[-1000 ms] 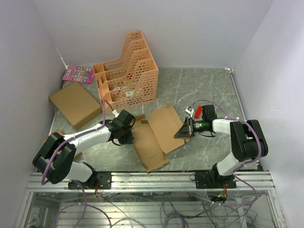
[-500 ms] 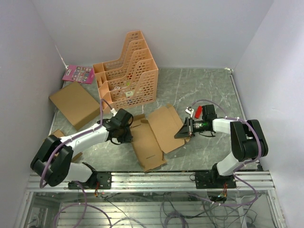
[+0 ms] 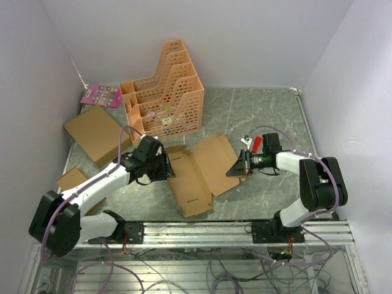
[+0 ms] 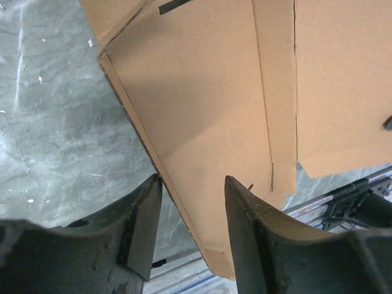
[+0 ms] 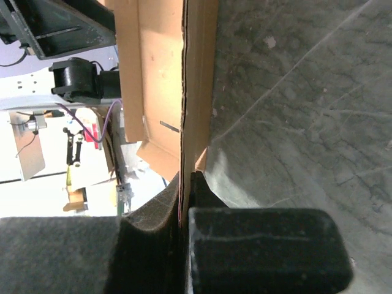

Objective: Fold the paper box

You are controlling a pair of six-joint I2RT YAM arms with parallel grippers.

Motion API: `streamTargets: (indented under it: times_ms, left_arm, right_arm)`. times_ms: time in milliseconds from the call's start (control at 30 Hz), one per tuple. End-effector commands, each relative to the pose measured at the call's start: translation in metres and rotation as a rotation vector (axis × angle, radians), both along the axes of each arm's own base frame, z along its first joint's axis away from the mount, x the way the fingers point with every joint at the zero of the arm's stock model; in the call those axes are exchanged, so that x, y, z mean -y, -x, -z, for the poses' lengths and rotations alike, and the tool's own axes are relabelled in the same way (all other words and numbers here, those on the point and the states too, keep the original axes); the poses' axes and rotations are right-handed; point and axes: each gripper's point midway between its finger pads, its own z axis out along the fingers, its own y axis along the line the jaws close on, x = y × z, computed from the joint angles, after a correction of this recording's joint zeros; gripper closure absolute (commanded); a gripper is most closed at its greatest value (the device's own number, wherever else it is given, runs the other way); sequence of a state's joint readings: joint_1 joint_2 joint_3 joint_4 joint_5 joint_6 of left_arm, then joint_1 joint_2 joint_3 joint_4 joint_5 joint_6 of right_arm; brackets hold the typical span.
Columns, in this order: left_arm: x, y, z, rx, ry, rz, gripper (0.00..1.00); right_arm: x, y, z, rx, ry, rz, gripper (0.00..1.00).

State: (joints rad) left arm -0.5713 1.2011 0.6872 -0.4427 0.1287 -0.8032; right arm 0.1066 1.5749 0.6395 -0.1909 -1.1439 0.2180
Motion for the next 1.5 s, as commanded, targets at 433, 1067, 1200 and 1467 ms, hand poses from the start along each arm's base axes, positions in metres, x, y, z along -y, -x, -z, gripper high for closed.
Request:
streamTargets:
  times_ms: [433,1067,1200,1467]
  left_arm:
    - [-0.009,0.02,-0.043,0.048,0.033,0.152,0.36]
    - [-0.036,-0.084,-0.198,0.856,0.023,0.087,0.4]
    - [-0.039,-0.069,-0.198,0.931,0.06,0.092,0.35]
    - [-0.035,-0.047,-0.18,1.0,0.197,0.068,0.37]
  right_arm:
    - [0.023,-0.036,-0.031,0.217,0.009,-0.064,1.0]
    - [0.04,-0.095,-0.13,0.893,0.434,-0.387,1.0]
    - [0.031,-0.094,-0.147,1.042,0.549,-0.506,1.0]
    - [0.023,-0.078,-0.181,1.344,0.846,-0.651,1.0]
